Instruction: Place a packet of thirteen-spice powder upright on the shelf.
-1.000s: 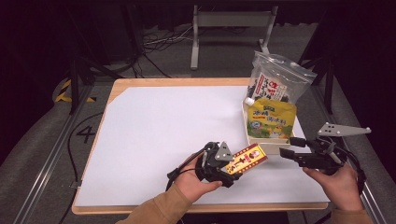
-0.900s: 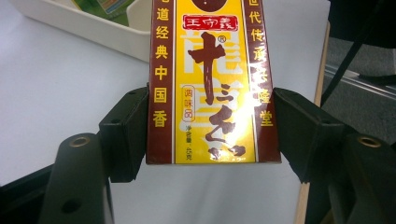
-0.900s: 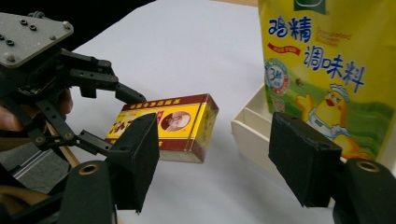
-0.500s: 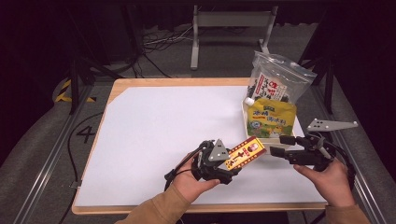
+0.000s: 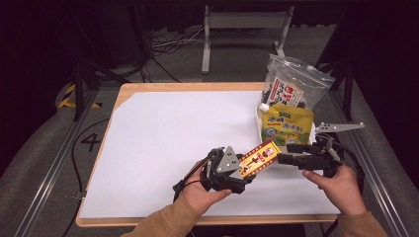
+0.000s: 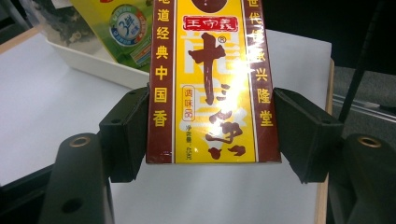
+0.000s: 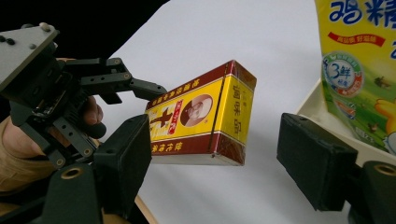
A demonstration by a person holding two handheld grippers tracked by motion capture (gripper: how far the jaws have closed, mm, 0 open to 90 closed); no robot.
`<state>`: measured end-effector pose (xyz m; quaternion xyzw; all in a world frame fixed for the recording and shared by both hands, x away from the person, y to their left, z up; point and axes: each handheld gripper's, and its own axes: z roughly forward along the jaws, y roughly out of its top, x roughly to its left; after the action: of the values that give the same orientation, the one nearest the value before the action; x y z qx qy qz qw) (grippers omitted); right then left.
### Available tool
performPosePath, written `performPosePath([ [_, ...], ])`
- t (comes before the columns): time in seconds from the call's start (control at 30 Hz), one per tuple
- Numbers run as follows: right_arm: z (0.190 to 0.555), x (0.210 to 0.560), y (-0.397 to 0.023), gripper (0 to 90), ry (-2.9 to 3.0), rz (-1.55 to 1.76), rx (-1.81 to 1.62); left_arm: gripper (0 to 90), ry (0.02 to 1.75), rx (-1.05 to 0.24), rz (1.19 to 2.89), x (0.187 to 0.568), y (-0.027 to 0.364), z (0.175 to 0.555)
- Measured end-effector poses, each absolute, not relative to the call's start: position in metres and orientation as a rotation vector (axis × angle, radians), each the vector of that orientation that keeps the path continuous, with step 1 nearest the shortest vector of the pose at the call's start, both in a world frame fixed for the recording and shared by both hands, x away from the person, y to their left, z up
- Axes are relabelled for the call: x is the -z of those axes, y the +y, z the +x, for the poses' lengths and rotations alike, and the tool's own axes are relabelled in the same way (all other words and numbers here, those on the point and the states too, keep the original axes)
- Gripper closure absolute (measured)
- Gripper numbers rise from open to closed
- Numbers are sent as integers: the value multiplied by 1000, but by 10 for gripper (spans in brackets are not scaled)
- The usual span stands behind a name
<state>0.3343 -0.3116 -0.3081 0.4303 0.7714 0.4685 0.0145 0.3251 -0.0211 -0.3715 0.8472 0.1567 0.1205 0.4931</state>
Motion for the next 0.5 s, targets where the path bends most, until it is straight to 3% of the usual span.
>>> performPosePath([
  [0.5,348,319,-304,255,2418,1403,-1482,324,345,-305,2019,369,-21,321],
])
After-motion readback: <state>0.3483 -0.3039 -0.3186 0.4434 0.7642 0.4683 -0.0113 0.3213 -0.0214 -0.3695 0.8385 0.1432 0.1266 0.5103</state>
